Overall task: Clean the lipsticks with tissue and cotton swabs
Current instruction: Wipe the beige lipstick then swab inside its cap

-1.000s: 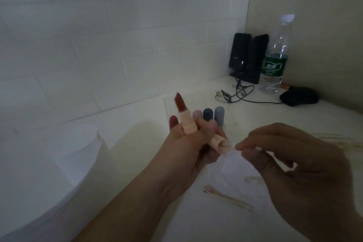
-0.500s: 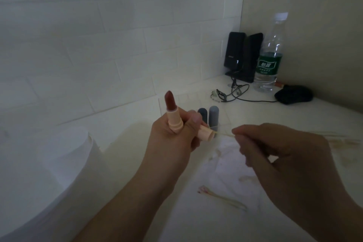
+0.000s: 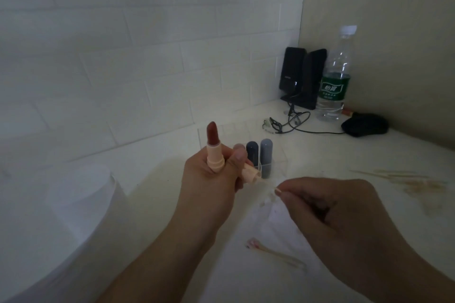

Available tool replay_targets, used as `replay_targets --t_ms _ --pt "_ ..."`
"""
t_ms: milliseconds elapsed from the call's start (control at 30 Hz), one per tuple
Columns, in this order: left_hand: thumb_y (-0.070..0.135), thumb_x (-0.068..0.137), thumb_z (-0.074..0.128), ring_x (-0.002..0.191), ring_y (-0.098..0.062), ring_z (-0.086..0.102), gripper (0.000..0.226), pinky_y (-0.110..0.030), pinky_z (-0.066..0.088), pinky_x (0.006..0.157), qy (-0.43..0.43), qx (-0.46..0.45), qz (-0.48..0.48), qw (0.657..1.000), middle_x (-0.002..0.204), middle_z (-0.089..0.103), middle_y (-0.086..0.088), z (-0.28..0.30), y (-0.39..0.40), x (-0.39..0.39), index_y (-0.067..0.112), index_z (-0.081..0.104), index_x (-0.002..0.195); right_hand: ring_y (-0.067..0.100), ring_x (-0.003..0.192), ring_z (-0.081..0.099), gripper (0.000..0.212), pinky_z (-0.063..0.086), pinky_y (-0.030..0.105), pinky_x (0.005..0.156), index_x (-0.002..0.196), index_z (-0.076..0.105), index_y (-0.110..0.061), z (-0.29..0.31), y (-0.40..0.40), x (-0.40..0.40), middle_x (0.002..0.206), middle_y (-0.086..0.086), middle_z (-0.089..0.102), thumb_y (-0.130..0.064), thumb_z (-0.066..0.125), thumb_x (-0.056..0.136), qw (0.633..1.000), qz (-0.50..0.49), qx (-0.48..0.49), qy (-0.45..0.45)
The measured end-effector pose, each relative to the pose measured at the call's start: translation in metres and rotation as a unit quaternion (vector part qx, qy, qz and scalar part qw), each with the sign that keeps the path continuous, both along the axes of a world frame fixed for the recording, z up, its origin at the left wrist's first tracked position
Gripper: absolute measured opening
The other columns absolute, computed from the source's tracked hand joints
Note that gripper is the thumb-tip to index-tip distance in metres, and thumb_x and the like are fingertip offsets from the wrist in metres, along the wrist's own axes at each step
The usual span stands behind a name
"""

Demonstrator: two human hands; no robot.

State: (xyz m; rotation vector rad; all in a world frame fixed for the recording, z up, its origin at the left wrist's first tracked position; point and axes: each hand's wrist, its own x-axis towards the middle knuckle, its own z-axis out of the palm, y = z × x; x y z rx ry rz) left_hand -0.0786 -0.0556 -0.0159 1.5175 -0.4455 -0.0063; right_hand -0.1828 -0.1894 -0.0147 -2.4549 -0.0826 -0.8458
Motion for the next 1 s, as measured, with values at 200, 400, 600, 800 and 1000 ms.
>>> replay_targets --t_ms 200,400,600,800,1000 --pt "0.019 0.092 0.059 0.053 -0.007 0.053 0.022 -0.016 0.044 0.051 0.012 -0.015 -0.015 1.0 0.063 0.064 -0.002 0.0 0.0 -0.001 0.007 0.066 0.074 0.004 0.04 0.052 0.02 0.039 0.009 0.045 0.066 0.069 -0.018 -0.007 -0.007 0.005 0.047 -0.006 0.055 -0.021 0.064 0.085 1.0 -0.014 0.0 0.027" --pt "0.023 0.092 0.058 0.057 -0.012 0.054 0.024 -0.025 0.043 0.056 0.025 -0.003 -0.055 0.998 0.068 0.064 -0.01 -0.004 -0.006 -0.009 0.008 0.065 0.075 0.006 0.059 0.049 0.025 0.032 0.001 0.062 0.071 0.07 -0.023 -0.008 0.002 0.006 0.053 -0.015 0.055 -0.033 0.05 0.082 0.991 -0.05 -0.103 -0.069" --pt "0.024 0.093 0.057 0.051 -0.007 0.053 0.026 -0.023 0.044 0.057 -0.007 0.04 -0.037 0.998 0.056 0.061 0.0 -0.004 -0.008 -0.014 0.01 0.068 0.074 0.007 0.044 0.049 0.027 0.036 0.013 0.052 0.067 0.067 -0.019 -0.014 -0.003 0.008 0.055 -0.008 0.058 -0.031 0.048 0.082 0.985 -0.07 -0.138 -0.081" --pt "0.019 0.093 0.059 0.051 -0.01 0.053 0.025 -0.03 0.044 0.061 -0.028 0.029 -0.04 0.998 0.056 0.061 -0.002 -0.004 -0.009 -0.016 0.009 0.068 0.072 0.006 0.06 0.045 0.024 0.029 0.0 0.058 0.067 0.063 -0.023 -0.005 0.0 0.007 0.052 -0.018 0.041 -0.03 0.048 0.085 0.991 -0.053 -0.092 -0.08" --pt "0.022 0.091 0.06 0.051 -0.006 0.054 0.024 -0.029 0.046 0.063 -0.02 0.04 -0.037 0.998 0.055 0.061 0.001 -0.003 -0.009 -0.018 0.016 0.068 0.07 0.002 0.054 0.046 0.023 0.031 0.002 0.054 0.065 0.063 -0.024 -0.007 -0.001 0.007 0.049 -0.021 0.037 -0.031 0.052 0.083 0.994 -0.03 -0.084 -0.065"
